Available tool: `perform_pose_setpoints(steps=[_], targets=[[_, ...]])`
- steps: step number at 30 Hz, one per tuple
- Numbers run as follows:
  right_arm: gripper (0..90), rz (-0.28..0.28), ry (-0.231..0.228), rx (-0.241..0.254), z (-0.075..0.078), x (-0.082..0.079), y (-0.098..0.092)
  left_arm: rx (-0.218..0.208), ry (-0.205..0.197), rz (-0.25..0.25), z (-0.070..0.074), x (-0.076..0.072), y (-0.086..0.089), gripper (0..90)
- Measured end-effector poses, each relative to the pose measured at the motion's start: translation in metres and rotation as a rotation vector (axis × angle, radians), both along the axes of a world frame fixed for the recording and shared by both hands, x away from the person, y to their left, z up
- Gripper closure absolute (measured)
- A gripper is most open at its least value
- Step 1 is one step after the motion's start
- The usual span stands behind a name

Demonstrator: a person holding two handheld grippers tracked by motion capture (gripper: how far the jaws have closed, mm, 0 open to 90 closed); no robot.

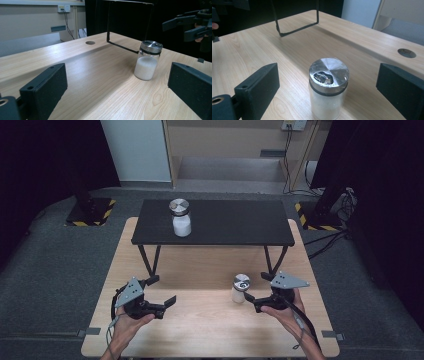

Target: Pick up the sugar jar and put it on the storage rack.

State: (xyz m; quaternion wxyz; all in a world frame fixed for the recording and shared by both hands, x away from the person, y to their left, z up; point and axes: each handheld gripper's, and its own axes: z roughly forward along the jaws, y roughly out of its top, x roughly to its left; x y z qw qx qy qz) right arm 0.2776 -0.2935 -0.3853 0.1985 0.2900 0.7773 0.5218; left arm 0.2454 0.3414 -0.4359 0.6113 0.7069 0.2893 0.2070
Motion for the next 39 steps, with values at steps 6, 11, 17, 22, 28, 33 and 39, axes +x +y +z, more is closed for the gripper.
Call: perform_pose_setpoints(steps=[6, 11, 17, 22, 28, 33, 39], targets=[[5.5, -0.018, 0.005, -0.015, -0.009, 0.01, 0.012, 0.007, -0.001, 0.001, 0.0, 0.0, -0.001, 1.0], [5.6, -0.025, 0.017, -0.027, -0.013, 0.018, 0.019, 0.008, -0.001, -0.002, 0.0, 0.0, -0.001, 1.0], [7.0, -0.027, 0.029, -0.048, -0.018, 0.025, 0.028, 0.012, 0.0, -0.006, 0.001, 0.0, -0.002, 1.0], [9.0, -0.033, 0.044, -0.046, -0.022, 0.03, 0.033, 0.011, -0.002, -0.006, 0.001, 0.0, -0.001, 1.0], [17.5, -0.033, 0.047, -0.05, -0.025, 0.034, 0.038, 0.011, 0.0, -0.006, 0.001, 0.001, -0.001, 1.0], [31.0, -0.013, 0.047, -0.075, -0.024, 0.036, 0.041, 0.014, 0.0, -0.008, 0.001, 0.001, -0.002, 1.1], [34.5, -0.018, 0.045, -0.072, -0.025, 0.036, 0.041, 0.013, -0.002, -0.007, 0.001, 0.001, -0.001, 1.1]])
